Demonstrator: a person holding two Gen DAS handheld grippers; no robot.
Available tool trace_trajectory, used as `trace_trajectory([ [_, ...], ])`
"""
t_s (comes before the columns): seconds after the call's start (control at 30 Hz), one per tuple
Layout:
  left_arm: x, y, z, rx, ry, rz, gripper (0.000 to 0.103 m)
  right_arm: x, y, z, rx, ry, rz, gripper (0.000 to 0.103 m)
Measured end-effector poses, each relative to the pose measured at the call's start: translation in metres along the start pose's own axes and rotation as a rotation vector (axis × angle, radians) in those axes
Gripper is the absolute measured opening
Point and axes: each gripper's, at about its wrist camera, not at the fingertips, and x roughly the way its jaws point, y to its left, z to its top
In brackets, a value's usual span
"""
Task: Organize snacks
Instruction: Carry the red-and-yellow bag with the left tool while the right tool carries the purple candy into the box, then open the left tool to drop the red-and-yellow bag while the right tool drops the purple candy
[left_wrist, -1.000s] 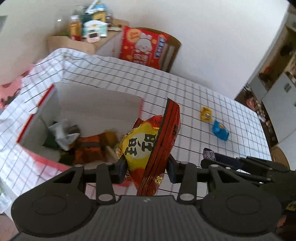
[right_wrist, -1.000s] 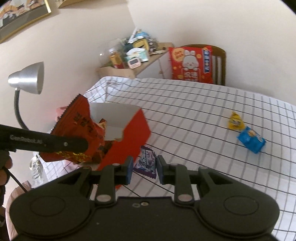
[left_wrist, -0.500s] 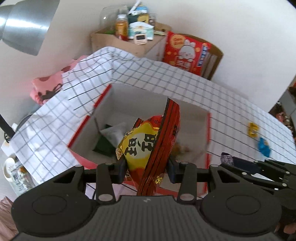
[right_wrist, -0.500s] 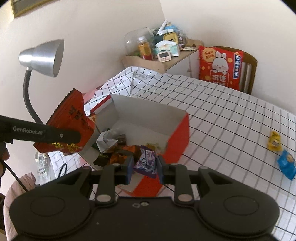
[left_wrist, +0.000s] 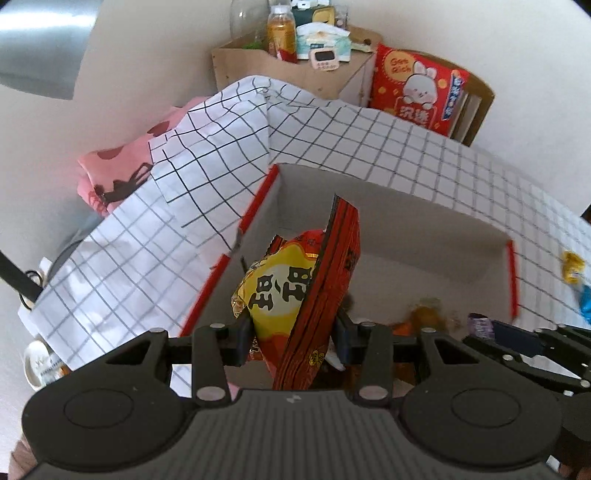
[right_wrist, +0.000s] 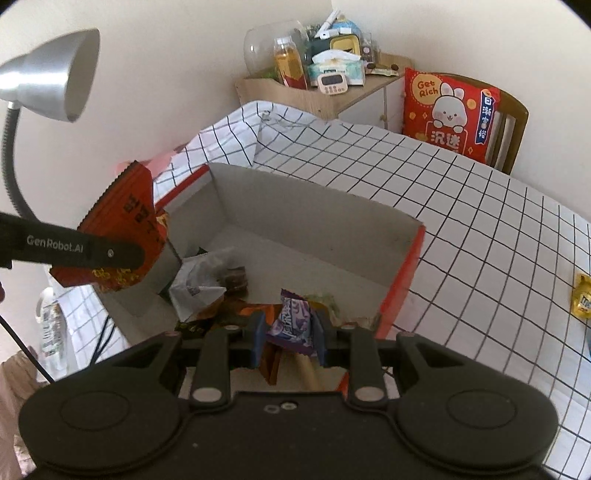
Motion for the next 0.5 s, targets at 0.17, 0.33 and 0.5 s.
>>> trace_trajectory([
  [0.17,0.025,0.001,0.012,0.026,0.017,0.038,0.042,0.022,0.003,0.004,-0.011,0.025,-0.029,0.026],
  [0.33,0.049,-0.002,0.015,0.057,0.067,0.041,0.042,0.037,0.007,0.004,-0.016,0.059,-0.045,0.026],
  [0.5,0.057,-0.012,0.010,0.107,0.073,0.037,0.043,0.046,0.011,0.002,-0.022,0.083,-0.057,0.026],
])
